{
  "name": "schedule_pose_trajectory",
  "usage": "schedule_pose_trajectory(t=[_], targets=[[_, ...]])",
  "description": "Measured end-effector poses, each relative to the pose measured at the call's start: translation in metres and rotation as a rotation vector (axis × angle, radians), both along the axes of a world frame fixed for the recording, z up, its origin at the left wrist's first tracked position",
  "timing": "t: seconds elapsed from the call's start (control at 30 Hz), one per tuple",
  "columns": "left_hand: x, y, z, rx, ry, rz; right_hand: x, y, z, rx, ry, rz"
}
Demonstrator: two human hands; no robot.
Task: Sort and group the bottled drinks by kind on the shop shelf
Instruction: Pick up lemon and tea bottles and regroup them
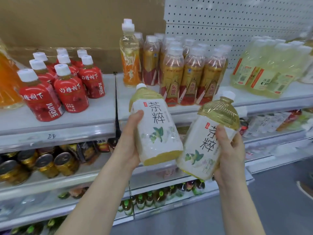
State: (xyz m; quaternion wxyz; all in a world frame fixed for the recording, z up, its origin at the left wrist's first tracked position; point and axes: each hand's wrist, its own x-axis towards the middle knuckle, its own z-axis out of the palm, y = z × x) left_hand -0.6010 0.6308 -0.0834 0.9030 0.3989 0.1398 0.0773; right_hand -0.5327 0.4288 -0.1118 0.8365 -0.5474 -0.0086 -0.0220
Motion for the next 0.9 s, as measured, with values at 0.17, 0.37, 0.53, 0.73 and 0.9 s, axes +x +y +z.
schedule_pose_trajectory(t=[0.17,0.37,0.53,0.73,0.9], targets=[[0.019,-0.06,-0.009,0.121,0.085,-0.111,0.018,-0.056,-0.003,-0.074,0.02,-0.037],[0.074,-0.165,-0.024,0.243,0.118,-0.151,0.068,-0.166,-0.006,-0.262,-0.024,-0.061],[0.138,-0.253,-0.036,0.365,0.099,-0.07,0.116,-0.265,-0.01,-0.341,-0.016,-0.106],[0.207,-0.329,-0.035,0.486,0.038,-0.006,0.175,-0.351,-0.016,-0.377,0.018,-0.18],[0.269,-0.366,-0.027,0.525,-0.048,0.009,0.23,-0.389,-0.012,-0.383,-0.014,-0.257]])
